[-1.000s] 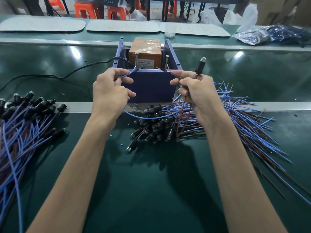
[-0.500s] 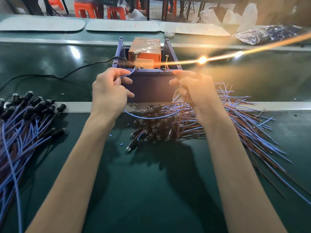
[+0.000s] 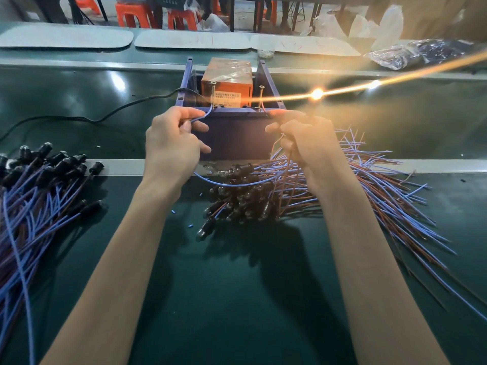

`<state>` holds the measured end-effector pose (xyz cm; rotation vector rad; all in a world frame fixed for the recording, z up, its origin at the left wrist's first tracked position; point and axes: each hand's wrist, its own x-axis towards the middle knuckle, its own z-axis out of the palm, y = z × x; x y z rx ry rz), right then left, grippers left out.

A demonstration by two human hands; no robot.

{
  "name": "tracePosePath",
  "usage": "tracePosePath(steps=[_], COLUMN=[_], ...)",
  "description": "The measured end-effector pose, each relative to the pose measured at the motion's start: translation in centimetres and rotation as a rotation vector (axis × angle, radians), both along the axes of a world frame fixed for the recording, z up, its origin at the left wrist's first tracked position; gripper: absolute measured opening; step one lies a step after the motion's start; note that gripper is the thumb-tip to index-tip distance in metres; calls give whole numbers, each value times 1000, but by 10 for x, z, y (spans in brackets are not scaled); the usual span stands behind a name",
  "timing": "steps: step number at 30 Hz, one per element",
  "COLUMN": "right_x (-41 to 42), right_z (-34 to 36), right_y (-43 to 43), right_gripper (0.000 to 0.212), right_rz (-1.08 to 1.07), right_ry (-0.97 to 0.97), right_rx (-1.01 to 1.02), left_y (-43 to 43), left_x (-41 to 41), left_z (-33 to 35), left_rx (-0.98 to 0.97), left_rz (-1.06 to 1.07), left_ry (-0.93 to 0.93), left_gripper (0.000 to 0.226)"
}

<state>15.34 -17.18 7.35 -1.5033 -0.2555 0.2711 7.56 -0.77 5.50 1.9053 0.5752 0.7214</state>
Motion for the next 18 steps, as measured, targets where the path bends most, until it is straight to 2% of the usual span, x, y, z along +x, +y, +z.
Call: tracePosePath(steps=[9,12,15,17,18], right_x=[1,2,8,11,11], right_z=[2,10,19,23,25], right_y=[-3,-5,-14,-23,-27], right_gripper=[32,31,44,57,61], right_rz=[-4,36,23,-42,-69], right_ry=[-4,16,-14,-89,-108], right_rx=[-42,-90,-330,-505,-516], left_y=[-1,3,18,32,40], left_x=[-1,-5,-17,-26,-29], left_z=[3,8,14,17,16], left_rx=[-10,-36,12,98,132], left_rz=[-22,-101,-323,-435,-452], left_ry=[14,48,192,381,480], left_gripper=[28,23,24,20,17])
